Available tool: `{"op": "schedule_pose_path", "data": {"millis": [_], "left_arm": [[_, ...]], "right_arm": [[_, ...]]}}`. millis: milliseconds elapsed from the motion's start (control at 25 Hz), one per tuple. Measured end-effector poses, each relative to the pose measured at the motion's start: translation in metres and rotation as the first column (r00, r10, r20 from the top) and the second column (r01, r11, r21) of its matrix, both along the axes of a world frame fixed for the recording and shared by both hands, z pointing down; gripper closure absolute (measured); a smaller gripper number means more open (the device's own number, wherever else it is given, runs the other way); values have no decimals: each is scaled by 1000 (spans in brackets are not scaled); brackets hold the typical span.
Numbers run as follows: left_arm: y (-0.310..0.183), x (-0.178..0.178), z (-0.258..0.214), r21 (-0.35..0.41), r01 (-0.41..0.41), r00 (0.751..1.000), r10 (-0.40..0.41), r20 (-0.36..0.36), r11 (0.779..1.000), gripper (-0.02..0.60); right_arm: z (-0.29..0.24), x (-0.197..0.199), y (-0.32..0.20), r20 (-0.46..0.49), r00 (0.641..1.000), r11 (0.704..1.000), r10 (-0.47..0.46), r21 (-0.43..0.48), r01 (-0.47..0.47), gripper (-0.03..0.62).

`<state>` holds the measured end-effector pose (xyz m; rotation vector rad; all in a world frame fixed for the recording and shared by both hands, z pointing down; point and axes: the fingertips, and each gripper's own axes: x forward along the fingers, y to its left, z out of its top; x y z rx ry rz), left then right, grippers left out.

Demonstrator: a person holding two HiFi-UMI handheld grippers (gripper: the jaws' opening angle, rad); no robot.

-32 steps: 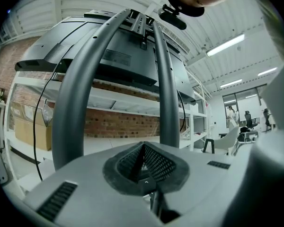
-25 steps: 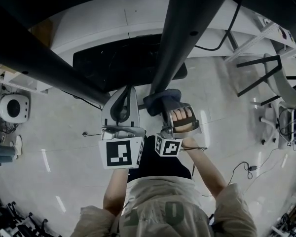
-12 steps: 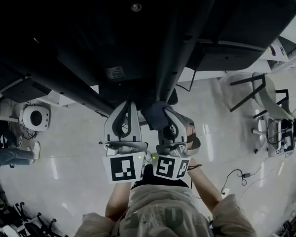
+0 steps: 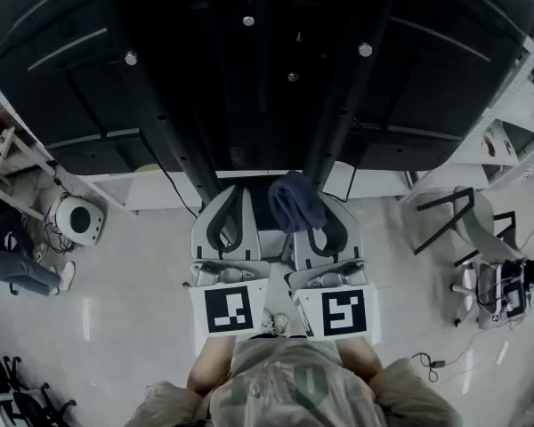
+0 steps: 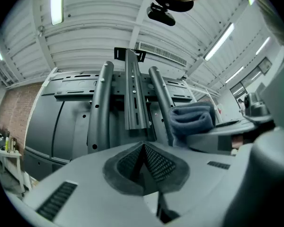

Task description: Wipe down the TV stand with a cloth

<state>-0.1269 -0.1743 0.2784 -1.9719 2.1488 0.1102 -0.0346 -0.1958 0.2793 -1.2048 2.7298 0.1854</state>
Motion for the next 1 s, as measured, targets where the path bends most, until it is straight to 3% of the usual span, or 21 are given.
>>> {"op": "schedule_pose_path", "data": {"millis": [160,480,1000], "left_arm": [[13,1,-10,27,-1,1000,1,-5,1000,566],[30,10,-18,49,-6,1000,6,11,999,566],[41,7,-18,47,10,1000,-11,12,999,566]], "right_arm": [[-7,12,2,62,998,1000,12,-13,-12,537],[-18,19,18,38,999,998,37,51,-39,537],[-24,13,29,27,1000,997,11,76,-13,537]]}}
